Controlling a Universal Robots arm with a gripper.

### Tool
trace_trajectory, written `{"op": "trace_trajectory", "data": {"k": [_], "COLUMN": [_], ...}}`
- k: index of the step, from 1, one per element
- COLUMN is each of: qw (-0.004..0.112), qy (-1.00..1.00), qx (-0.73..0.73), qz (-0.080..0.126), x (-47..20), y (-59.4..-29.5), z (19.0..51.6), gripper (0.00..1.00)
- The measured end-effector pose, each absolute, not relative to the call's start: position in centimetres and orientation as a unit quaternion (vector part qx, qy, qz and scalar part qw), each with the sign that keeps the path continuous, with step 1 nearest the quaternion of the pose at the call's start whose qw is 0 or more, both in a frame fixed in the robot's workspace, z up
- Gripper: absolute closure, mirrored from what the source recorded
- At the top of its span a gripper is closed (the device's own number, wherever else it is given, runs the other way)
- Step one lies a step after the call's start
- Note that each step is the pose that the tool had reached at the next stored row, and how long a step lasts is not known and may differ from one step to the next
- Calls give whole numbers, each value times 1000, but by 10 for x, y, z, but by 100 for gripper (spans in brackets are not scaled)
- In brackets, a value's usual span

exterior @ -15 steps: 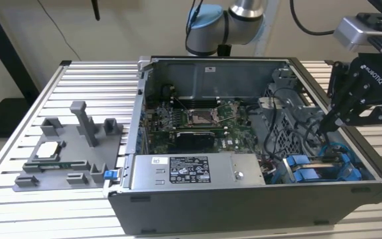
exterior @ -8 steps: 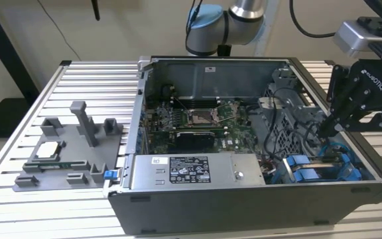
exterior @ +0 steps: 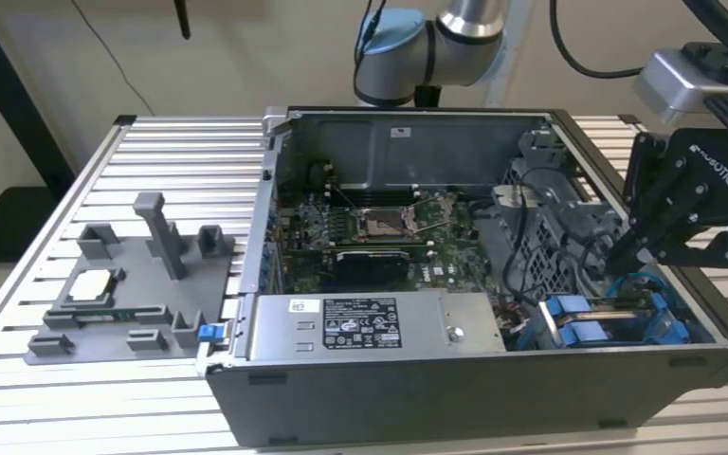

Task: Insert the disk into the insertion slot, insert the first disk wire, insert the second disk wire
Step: 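Insert the second disk wire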

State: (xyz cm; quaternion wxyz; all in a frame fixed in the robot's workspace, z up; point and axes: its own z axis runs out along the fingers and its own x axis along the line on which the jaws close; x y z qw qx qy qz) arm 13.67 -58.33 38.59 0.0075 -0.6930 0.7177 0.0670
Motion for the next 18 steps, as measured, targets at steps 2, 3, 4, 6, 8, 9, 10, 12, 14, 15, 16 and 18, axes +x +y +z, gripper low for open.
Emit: {"op": "trace_trajectory", "data": {"k": [2, 3, 4, 6, 8, 9, 10, 12, 14, 15, 16, 18], "qw": [15, 20, 24, 32, 39, 43, 46, 51, 56, 58, 60, 62], "qy": [718, 717, 717, 717, 717, 716, 716, 716, 716, 716, 716, 716], "qx": [-694, -694, -694, -695, -695, -695, -696, -696, -696, -696, -696, -695], "qz": [61, 57, 53, 45, 38, 35, 32, 27, 22, 20, 19, 16], "x": [135, 134, 133, 131, 129, 128, 127, 125, 124, 123, 122, 121], "y": [-584, -584, -584, -584, -584, -584, -584, -584, -584, -584, -584, -584], "z": [385, 384, 384, 383, 381, 380, 379, 377, 376, 375, 374, 373], "gripper": [100, 100, 100, 100, 100, 100, 100, 100, 100, 100, 100, 100]}}
